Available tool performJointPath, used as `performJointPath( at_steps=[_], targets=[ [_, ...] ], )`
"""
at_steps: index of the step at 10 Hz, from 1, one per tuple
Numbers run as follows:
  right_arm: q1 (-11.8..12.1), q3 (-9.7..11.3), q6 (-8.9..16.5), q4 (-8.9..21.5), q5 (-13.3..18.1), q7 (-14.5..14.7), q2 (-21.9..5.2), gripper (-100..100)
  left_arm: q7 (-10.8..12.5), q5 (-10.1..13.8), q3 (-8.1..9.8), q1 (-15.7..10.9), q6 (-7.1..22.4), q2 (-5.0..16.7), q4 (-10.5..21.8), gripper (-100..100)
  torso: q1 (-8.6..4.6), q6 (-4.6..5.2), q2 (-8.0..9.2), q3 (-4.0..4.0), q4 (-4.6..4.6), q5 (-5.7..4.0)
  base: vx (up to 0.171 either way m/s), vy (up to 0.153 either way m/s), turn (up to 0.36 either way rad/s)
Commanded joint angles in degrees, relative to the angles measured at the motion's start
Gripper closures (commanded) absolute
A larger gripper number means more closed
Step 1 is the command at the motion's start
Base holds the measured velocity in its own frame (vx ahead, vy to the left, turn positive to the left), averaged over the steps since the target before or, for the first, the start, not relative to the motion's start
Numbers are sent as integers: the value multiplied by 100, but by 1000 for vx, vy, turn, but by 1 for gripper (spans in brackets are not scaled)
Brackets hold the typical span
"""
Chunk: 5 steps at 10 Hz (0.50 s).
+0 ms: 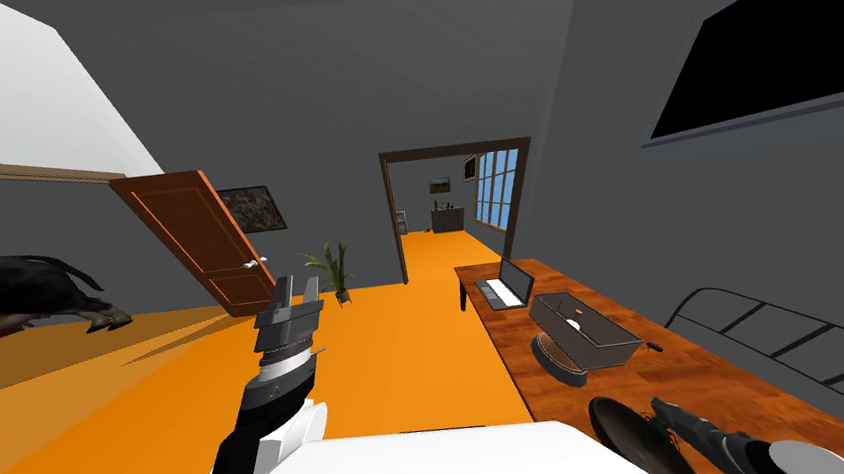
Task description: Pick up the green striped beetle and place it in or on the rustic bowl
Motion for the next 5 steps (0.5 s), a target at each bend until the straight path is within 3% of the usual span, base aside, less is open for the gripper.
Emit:
performJointPath(
  at_steps=[1, 3, 4, 5],
  targets=[
    [-9, -91, 163, 46, 7, -52, 59, 100, 0, 0, 0, 0, 0, 0, 0, 0, 0, 0, 0, 0, 0, 0, 13, 17, 0],
    [-25, -205, 357, 130, 9, -94, 135, 100, 0, 0, 0, 0, 0, 0, 0, 0, -2, 2, 1, 0, -1, -1, 8, 20, -4],
    [-45, -176, 278, 171, -21, -19, 108, 100, 0, 0, 0, 0, 0, 0, 0, 0, 0, 3, 3, 1, -1, 1, 2, 10, -5],
    [-38, -178, 303, 165, -16, -34, 120, -100, 0, 0, 0, 0, 0, 0, 0, 0, -3, 2, 3, 1, 0, 4, 0, 0, 0]
  ],
)
